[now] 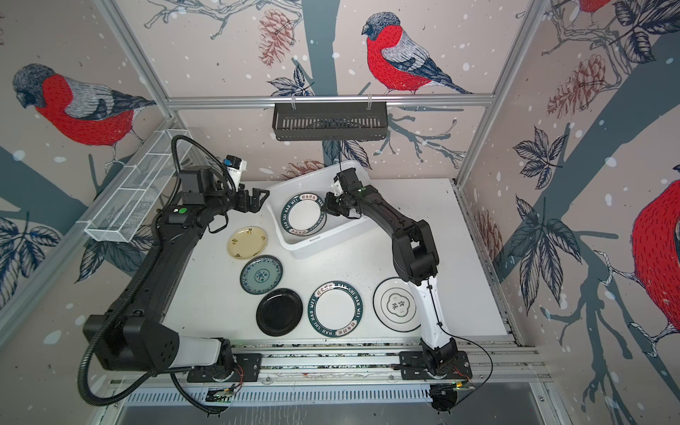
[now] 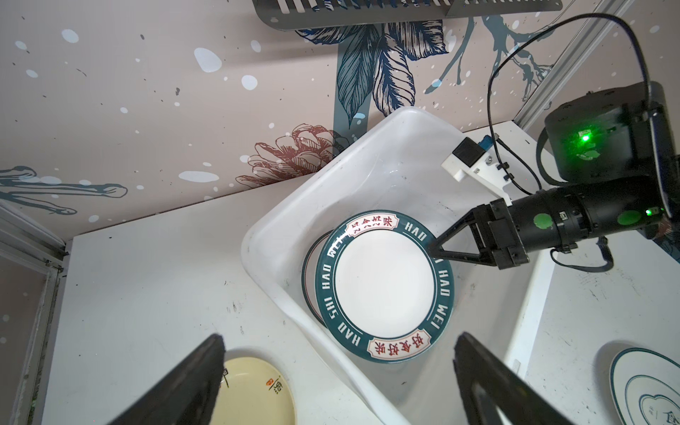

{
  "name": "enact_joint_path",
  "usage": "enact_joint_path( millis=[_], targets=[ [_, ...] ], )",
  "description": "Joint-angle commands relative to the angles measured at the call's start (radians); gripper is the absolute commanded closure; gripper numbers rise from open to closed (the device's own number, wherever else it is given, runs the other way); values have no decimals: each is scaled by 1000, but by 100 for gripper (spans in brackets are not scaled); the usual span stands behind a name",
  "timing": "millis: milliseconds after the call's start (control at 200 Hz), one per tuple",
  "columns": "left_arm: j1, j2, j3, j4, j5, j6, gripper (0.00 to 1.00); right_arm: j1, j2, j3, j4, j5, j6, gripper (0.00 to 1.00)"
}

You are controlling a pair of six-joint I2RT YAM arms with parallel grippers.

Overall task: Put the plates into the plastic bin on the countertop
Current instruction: 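Lower the green-rimmed plate onto the sunburst plate in the bin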

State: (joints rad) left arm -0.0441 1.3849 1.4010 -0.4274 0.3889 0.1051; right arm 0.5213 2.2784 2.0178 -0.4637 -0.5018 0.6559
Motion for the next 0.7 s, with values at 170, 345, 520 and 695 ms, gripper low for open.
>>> enact_joint_path(
  millis=[170, 345, 520, 695],
  targets=[
    [4, -7, 9, 32, 4, 3, 4, -9, 90, 99, -4, -37, 9, 100],
    [4, -6, 12, 31, -2, 10, 4, -18, 116, 102, 7, -38, 8, 100],
    [5, -4, 9, 35, -5, 9, 4, -33, 142, 109, 14, -53, 18, 100],
    [6, -1, 8, 38, -7, 8, 4, -45, 167, 125, 16, -71, 22, 100]
  ],
)
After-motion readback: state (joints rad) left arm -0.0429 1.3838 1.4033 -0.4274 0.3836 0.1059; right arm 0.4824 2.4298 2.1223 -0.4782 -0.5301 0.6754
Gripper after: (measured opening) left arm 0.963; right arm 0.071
